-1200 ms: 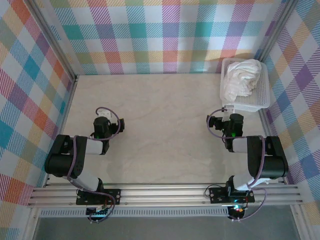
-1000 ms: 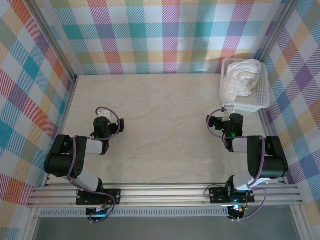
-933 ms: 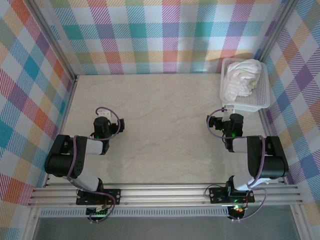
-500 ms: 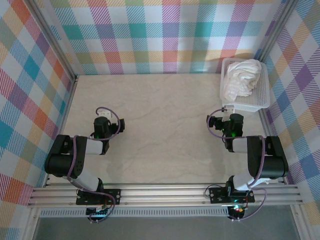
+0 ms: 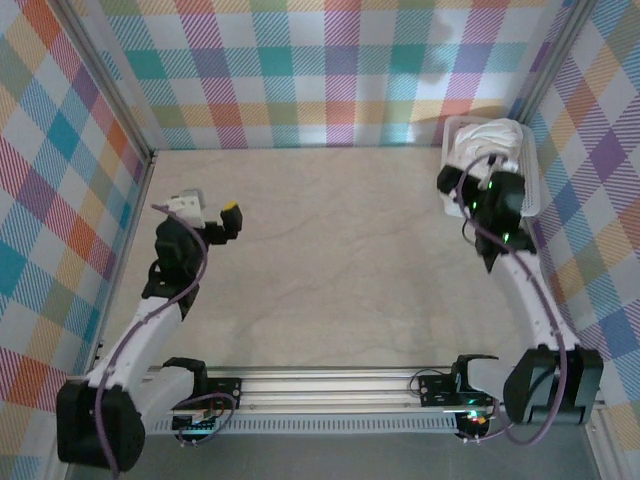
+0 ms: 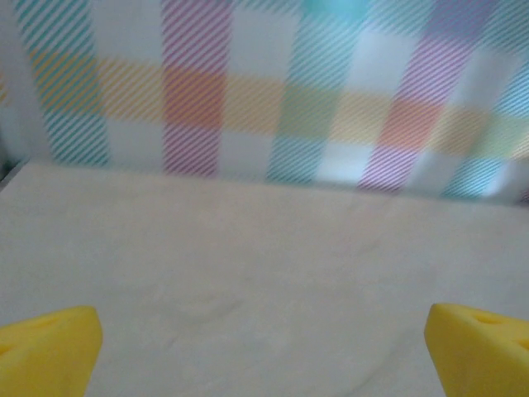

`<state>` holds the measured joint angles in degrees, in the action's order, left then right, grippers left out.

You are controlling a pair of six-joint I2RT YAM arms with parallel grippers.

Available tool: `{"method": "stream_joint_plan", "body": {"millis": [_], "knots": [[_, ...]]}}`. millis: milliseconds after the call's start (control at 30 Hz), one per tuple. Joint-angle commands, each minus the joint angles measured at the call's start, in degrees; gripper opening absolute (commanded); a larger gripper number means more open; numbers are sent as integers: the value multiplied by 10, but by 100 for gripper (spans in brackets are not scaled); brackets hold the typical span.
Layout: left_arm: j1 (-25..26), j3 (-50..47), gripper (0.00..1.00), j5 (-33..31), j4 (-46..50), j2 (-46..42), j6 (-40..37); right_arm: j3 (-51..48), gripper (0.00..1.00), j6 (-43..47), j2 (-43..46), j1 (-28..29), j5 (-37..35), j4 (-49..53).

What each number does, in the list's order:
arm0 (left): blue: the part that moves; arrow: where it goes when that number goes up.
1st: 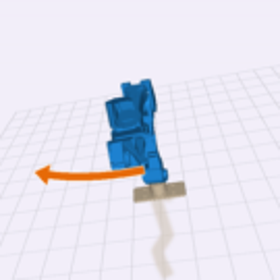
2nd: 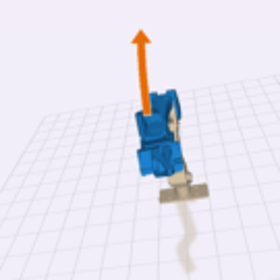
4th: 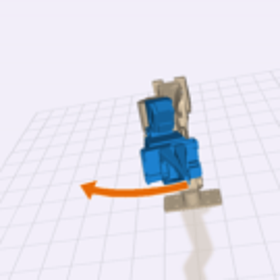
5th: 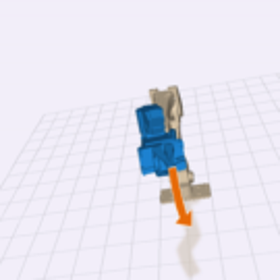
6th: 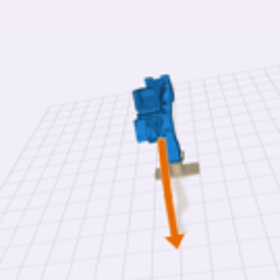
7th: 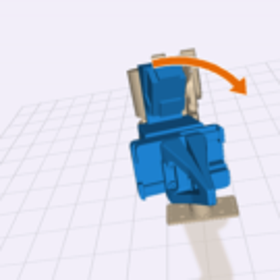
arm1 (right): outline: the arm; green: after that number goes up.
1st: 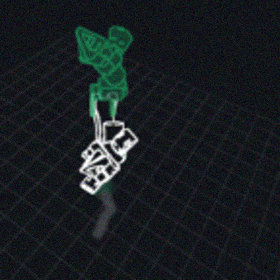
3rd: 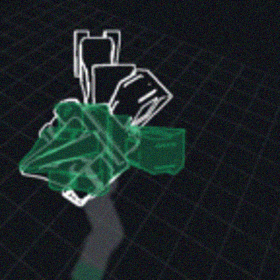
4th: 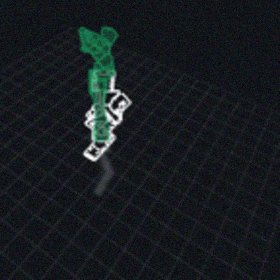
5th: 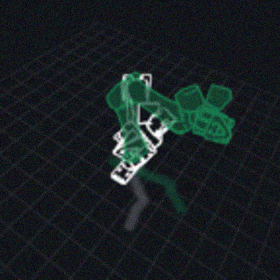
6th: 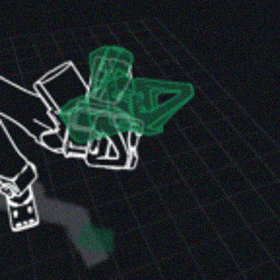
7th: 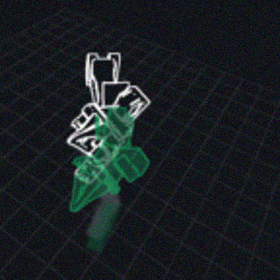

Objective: Fold the inside-out t-shirt

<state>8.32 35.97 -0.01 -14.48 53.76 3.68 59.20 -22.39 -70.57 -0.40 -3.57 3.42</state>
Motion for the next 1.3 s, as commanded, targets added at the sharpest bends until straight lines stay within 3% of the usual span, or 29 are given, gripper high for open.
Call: {"method": "stream_joint_plan", "body": {"millis": [0, 200, 333, 433, 500, 533, 633, 667, 833, 1000, 1133, 1267], "knots": [[41, 70, 100, 86, 176, -23, 40, 156, 100, -38, -146, -11, 41, 188], [120, 123, 100, 91, 295, -35, 24, 462, 100, -43, -426, -78, 40, 294], [132, 104, 100, 85, 328, -50, 26, 699, 100, -30, -619, -117, 12, 385], [135, 85, 100, 79, 328, -57, 33, 889, 99, 8, -761, -123, 61, 460], [136, 80, 100, 76, 325, -53, 38, 952, 91, 17, -819, -123, 104, 479], [136, 81, 100, 76, 326, -49, 40, 944, 79, 17, -825, -124, 119, 466], [137, 95, 100, 76, 326, -37, 42, 933, 15, 23, -813, -125, 143, 448], [137, 99, 100, 77, 324, -34, 41, 939, 0, 24, -801, -125, 153, 452], [137, 103, 100, 75, 299, -23, 40, 938, 0, 30, -670, -112, 211, 443], [138, 116, 100, 87, 270, 5, 59, 894, 0, 51, -516, -65, 254, 424], [138, 131, 100, 89, 272, 10, 83, 857, 0, 60, -415, 3, 310, 409], [138, 153, 100, 79, 299, 3, 83, 733, 0, 77, -321, 94, 323, 365]]}}
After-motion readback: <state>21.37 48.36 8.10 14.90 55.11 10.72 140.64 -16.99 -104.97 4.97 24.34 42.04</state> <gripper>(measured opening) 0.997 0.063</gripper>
